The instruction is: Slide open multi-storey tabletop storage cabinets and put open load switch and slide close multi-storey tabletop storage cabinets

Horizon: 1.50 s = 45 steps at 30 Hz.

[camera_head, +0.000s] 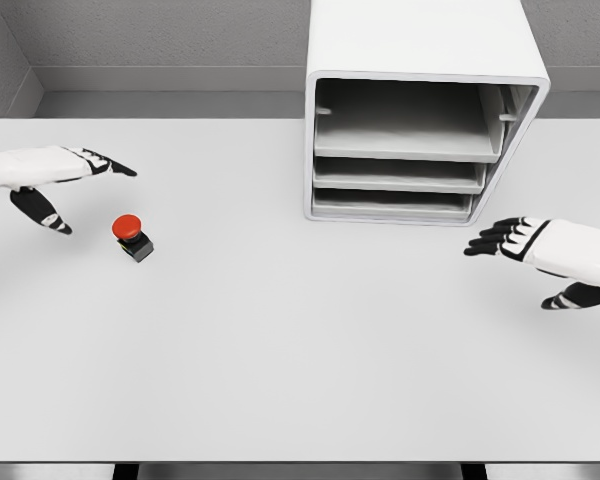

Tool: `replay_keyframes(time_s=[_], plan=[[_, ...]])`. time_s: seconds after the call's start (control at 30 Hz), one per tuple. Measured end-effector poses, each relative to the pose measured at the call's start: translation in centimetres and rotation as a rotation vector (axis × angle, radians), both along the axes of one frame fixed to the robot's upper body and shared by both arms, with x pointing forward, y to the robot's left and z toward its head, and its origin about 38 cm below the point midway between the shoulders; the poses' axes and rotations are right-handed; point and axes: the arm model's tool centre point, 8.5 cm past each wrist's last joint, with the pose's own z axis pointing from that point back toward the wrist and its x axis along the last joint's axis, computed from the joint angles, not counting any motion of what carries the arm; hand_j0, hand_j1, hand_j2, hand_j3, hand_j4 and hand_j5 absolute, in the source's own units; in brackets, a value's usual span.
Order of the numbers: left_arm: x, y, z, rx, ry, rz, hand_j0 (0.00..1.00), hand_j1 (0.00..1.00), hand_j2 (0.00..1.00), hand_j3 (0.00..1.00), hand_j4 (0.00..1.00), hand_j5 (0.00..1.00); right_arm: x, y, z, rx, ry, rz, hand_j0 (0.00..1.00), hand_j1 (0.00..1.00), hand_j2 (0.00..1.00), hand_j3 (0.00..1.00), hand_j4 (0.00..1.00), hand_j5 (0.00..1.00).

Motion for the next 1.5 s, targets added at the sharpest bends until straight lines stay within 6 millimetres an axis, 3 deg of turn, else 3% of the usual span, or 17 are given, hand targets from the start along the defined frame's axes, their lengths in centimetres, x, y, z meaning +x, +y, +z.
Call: replay_keyframes(time_s=[0.2,0.3,0.4,0.7,0.8,0.97,1.17,1.3,1.5], plan=[[-0.2,-0.1,-0.5,0.003,0.012,-0.004,1.0,1.0,1.0,1.0,1.0,1.0,0.3,0.1,0.5,0.0,-0.015,0.004,1.0,1.0,1.0,1.0,1.0,1.0],[-0.1,-1.2,-1.4,0.011,0.033,-0.029,1.0,1.0,1.0,1.0,1.0,1.0,1.8,0.9,3.2,0.005,-0.096,0.026,1.0,1.0,1.0,1.0,1.0,1.0],[-0.1,-2.1,-2.3,0.017,0.049,-0.049,1.0,1.0,1.0,1.0,1.0,1.0,3.0,2.7,4.9,0.001,-0.14,0.079,1.0,1.0,1.0,1.0,1.0,1.0],[0.0,-4.7,-3.9,0.019,0.069,-0.101,1.0,1.0,1.0,1.0,1.0,1.0,4.2,7.3,4.4,-0.027,-0.115,0.22,1.0,1.0,1.0,1.0,1.0,1.0],[0.0,-5.0,-4.2,0.031,0.072,-0.108,0.98,0.98,0.98,0.98,0.98,0.98,4.9,9.1,5.5,-0.027,-0.143,0.266,1.0,1.0,1.0,1.0,1.0,1.0],[0.0,-5.0,-4.4,0.069,0.065,-0.119,0.92,0.92,0.92,0.92,0.92,0.92,5.3,12.0,5.4,-0.013,-0.144,0.341,1.0,1.0,1.0,1.0,1.0,1.0],[-0.3,-5.9,-3.9,0.072,0.049,-0.151,0.92,0.92,0.92,0.92,0.92,0.92,6.0,13.0,6.5,-0.007,-0.175,0.358,1.0,1.0,1.0,1.0,1.0,1.0],[-0.4,-6.4,-3.7,0.07,0.042,-0.169,0.92,0.92,0.92,0.92,0.92,0.92,7.8,12.5,7.4,0.001,-0.188,0.302,1.0,1.0,1.0,1.0,1.0,1.0],[-0.6,-6.4,-3.3,0.075,0.034,-0.177,0.85,0.85,0.85,0.85,0.85,0.85,9.8,11.8,6.4,0.025,-0.137,0.185,1.0,1.0,1.0,1.0,1.0,1.0]])
